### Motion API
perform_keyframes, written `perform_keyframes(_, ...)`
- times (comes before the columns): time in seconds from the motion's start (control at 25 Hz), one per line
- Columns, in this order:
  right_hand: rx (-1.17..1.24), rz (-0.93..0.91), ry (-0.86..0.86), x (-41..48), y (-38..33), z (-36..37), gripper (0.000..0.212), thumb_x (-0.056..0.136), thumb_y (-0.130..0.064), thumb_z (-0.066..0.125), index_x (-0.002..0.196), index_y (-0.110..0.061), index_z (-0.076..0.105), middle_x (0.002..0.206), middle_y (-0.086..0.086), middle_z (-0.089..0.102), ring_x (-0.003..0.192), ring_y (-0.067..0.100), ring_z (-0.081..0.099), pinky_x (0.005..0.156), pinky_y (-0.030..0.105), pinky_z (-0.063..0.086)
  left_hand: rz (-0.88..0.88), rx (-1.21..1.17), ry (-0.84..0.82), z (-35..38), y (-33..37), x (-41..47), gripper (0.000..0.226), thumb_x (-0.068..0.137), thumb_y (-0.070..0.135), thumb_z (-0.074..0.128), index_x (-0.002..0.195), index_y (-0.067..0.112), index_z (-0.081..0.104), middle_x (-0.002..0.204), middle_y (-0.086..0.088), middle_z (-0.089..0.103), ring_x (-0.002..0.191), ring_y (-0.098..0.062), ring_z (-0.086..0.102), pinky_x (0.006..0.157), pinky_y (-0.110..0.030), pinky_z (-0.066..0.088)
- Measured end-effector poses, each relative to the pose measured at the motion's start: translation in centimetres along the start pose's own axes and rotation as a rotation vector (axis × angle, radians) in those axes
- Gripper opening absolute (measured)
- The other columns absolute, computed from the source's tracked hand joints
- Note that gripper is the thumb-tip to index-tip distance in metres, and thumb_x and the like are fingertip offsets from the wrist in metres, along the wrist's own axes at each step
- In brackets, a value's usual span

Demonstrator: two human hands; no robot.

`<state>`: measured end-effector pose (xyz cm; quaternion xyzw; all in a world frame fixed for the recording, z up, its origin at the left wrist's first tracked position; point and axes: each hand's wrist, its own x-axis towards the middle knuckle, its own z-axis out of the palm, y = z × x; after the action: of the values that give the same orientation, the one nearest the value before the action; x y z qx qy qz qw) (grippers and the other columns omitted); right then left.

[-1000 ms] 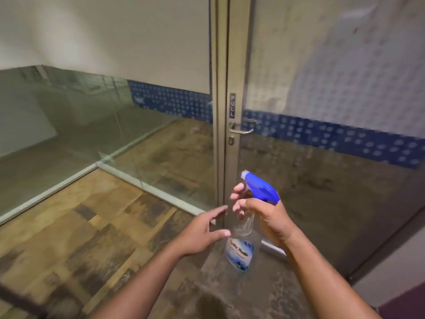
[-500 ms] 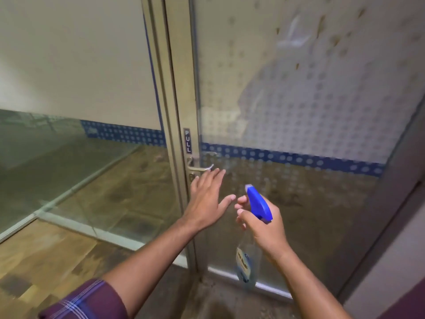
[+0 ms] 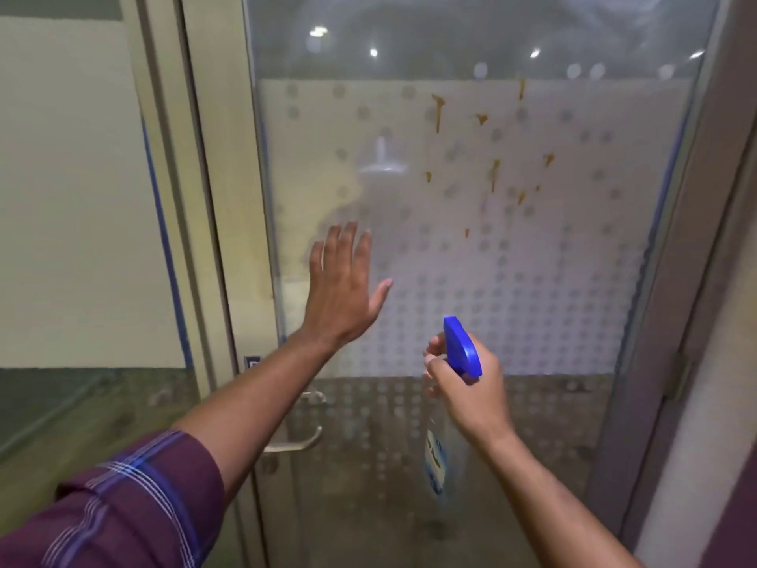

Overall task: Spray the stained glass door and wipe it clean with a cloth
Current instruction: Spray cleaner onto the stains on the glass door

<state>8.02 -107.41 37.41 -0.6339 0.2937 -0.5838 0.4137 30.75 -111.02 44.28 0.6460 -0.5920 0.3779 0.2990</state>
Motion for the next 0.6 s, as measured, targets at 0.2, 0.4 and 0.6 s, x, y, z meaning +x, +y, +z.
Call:
perform_keyframes(0.2,0.013,-0.082,0.050,4.9,-3.3,1.3,0.011,0.089,-0.022,0.070,0.090,-0.033,0.071,0.083,0.000,0.075,0.071,0.020,0.074,0.060,0.029,0.061,0.034,0.041,0.144,0.5,-2.1,6.5,0.086,0.106,0.062,0.043,0.171,0.006,0.029,0.182,-0.020,0.021,0.171,-0.042,0.016,0.136,-0.063,0.016)
perform_keyframes(0.4,0.030,-0.198,0.097,8.4,-8.0,1.4,0.008,0.086,-0.021,0.068,0.089,-0.028,0.070,0.074,0.004,0.068,0.059,0.015,0.066,0.058,0.030,0.061,0.072,0.031,0.210,1.4,-2.9,10.7,0.090,0.108,0.064,0.038,0.174,0.005,0.018,0.185,-0.020,0.009,0.172,-0.040,0.007,0.138,-0.062,0.013)
perform_keyframes(0.6,-0.058,-0.293,0.181,10.3,-10.5,0.3,0.004,0.083,-0.026,0.066,0.085,-0.029,0.068,0.078,0.009,0.068,0.069,0.038,0.070,0.057,0.039,0.062,0.106,0.013,0.264,3.4,-3.0,14.2,0.092,0.108,0.065,0.034,0.175,0.005,0.014,0.185,-0.018,0.005,0.172,-0.038,0.005,0.139,-0.059,0.011)
